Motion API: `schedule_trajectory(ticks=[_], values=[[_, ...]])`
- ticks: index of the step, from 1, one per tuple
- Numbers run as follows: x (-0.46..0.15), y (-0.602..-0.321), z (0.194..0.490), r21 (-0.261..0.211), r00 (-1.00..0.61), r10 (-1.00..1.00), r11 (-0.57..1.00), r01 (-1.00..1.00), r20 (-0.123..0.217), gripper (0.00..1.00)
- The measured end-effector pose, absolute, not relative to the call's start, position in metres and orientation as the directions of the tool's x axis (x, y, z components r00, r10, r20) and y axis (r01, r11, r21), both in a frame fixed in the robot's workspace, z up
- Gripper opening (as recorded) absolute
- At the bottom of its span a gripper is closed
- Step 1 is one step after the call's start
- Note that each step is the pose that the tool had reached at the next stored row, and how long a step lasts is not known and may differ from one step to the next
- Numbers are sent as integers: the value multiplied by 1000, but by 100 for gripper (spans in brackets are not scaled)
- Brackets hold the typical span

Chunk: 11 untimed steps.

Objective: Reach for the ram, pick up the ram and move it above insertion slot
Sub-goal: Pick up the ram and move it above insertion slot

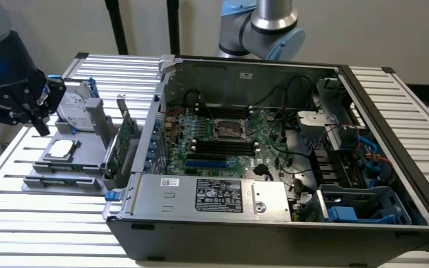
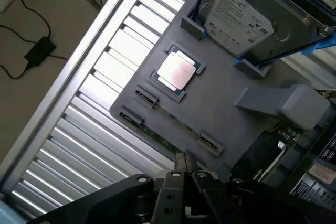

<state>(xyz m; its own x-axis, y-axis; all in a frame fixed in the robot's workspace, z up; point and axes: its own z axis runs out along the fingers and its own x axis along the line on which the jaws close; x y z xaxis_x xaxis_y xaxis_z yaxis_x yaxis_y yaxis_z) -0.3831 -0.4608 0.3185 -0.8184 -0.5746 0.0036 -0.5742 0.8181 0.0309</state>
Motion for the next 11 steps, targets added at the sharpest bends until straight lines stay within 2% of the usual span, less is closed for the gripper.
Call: schedule_trajectory(ticks=[11], values=[[-383, -461, 314, 31, -688, -725, 688, -725, 4, 11]])
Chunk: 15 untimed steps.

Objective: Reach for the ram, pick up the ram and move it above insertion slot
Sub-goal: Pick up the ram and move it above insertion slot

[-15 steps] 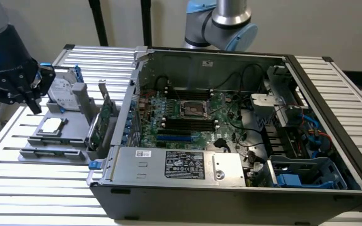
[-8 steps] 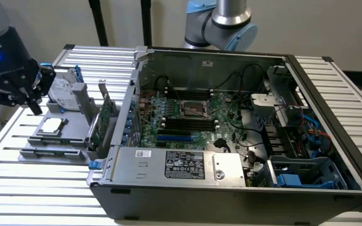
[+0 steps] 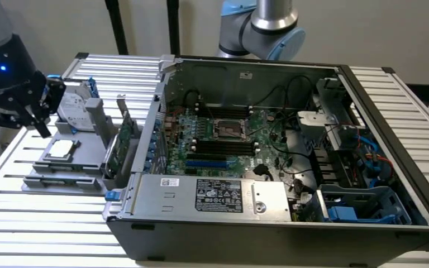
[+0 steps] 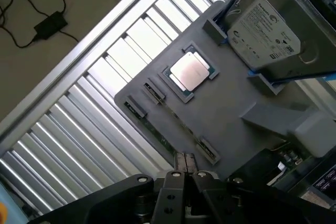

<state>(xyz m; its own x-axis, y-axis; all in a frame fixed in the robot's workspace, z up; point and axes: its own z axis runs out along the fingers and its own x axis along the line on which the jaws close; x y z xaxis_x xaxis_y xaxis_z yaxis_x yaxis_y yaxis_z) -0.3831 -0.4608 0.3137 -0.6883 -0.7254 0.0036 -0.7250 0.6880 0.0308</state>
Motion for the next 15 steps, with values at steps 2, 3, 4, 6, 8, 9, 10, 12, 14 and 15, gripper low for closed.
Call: schedule_trajectory(ticks=[2, 3, 4, 6, 8, 9, 10, 12, 14, 15], values=[[-383, -461, 313, 31, -662, -750, 662, -749, 4, 11], [-383, -461, 312, 31, -647, -763, 647, -762, 4, 11], [-383, -461, 312, 31, -633, -774, 633, -774, 4, 11], [-383, -461, 311, 31, -605, -796, 605, -796, 4, 11], [-383, -461, 310, 31, -575, -818, 575, -818, 4, 11], [-383, -461, 310, 31, -560, -828, 560, -828, 4, 11], [-383, -461, 309, 31, -545, -838, 545, -838, 4, 11], [-383, -461, 309, 31, -514, -858, 514, -857, 4, 11], [-383, -461, 308, 31, -483, -876, 483, -875, 4, 11], [-383, -461, 307, 31, -467, -884, 467, -884, 4, 11]])
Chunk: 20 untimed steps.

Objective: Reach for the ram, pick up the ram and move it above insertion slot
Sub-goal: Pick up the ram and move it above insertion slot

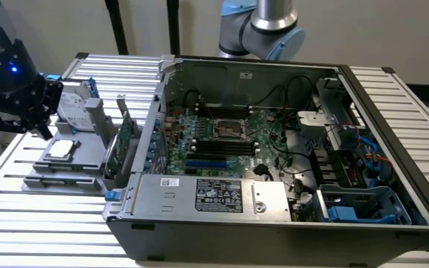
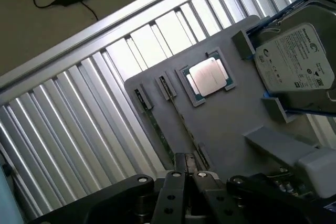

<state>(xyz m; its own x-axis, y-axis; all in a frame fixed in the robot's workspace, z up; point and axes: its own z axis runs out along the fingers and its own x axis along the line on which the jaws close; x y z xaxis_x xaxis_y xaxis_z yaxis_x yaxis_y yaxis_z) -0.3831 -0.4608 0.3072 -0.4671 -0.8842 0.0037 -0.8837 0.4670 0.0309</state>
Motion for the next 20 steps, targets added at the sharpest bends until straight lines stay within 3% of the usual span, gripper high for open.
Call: schedule_trajectory(ticks=[20], values=[[-383, -461, 300, 31, -121, -993, 121, -992, 4, 11]])
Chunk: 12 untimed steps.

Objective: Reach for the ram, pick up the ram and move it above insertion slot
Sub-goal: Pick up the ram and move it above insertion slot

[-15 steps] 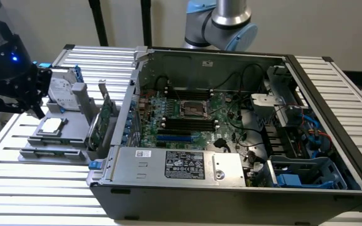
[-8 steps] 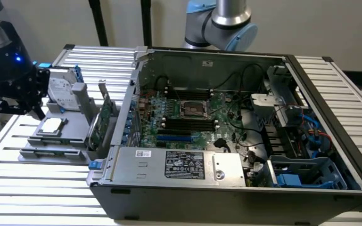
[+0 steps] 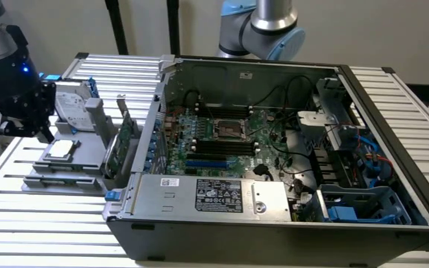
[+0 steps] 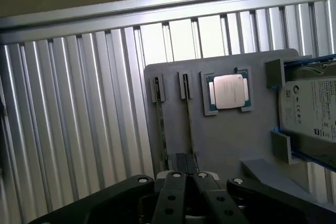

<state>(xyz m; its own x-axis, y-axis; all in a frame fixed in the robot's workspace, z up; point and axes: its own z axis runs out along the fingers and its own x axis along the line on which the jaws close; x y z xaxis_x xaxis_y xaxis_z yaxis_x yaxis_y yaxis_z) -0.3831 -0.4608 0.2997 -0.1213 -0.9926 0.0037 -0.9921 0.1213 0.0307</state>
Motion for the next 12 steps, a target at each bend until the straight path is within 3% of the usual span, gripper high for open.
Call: schedule_trajectory(ticks=[8, 12], values=[[-383, -463, 299, 25, -33, -999, 33, -999, 3, 11], [-383, -464, 298, 25, -33, -999, 33, -999, 3, 24]])
